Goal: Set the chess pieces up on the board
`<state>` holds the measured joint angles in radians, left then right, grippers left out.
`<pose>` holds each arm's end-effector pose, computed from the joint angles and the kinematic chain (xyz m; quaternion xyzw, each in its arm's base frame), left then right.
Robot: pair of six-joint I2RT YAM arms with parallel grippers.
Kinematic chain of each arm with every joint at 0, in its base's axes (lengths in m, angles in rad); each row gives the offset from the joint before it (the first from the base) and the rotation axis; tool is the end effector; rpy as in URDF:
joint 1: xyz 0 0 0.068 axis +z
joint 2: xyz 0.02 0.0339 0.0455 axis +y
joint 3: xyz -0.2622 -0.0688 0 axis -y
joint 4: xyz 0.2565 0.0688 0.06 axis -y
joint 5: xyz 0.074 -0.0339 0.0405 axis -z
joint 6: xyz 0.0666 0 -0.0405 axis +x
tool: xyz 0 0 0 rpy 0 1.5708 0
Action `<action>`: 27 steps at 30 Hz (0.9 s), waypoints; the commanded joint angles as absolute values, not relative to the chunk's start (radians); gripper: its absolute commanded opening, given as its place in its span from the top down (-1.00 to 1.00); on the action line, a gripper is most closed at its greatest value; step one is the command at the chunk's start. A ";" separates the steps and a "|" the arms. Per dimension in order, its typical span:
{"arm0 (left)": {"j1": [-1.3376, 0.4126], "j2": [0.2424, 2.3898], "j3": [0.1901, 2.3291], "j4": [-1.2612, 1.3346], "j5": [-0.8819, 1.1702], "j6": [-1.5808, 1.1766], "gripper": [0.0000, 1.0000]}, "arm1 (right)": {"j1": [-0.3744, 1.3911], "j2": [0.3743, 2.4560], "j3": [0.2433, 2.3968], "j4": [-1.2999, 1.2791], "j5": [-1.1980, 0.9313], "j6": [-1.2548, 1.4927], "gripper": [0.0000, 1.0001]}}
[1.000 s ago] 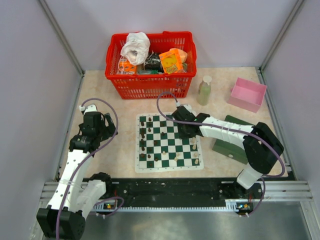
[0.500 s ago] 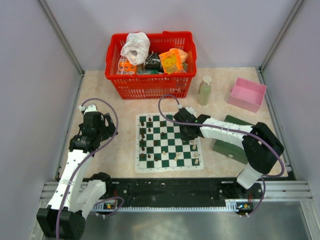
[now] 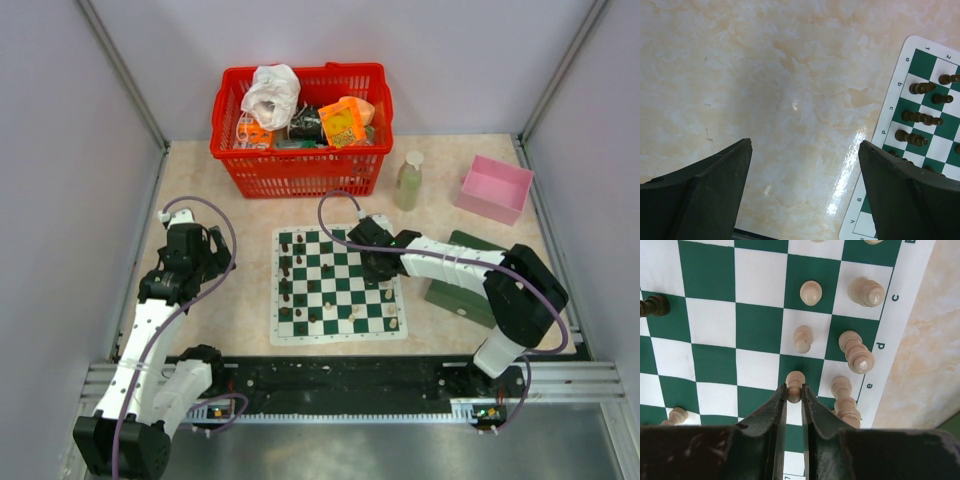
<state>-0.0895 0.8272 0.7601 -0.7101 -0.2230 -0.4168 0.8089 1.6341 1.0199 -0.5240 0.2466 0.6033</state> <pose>0.2020 -0.0033 0.2517 -0.1918 0.8973 0.0032 0.3975 0.2457 0.2340 0.1506 -0.0732 0.9669 0.0468 0.2400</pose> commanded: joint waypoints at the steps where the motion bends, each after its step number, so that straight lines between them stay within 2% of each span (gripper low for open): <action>1: -0.091 0.815 0.759 -0.673 -0.215 -0.411 -0.85 | 0.802 1.628 1.012 -0.503 0.270 0.601 0.69; 20: -0.091 0.815 0.758 -0.673 -0.215 -0.411 -0.85 | 0.801 1.649 1.002 -0.483 0.256 0.597 0.65; 27: -0.091 0.813 0.756 -0.673 -0.216 -0.411 -0.85 | 0.804 1.586 1.028 -0.486 0.245 0.577 0.42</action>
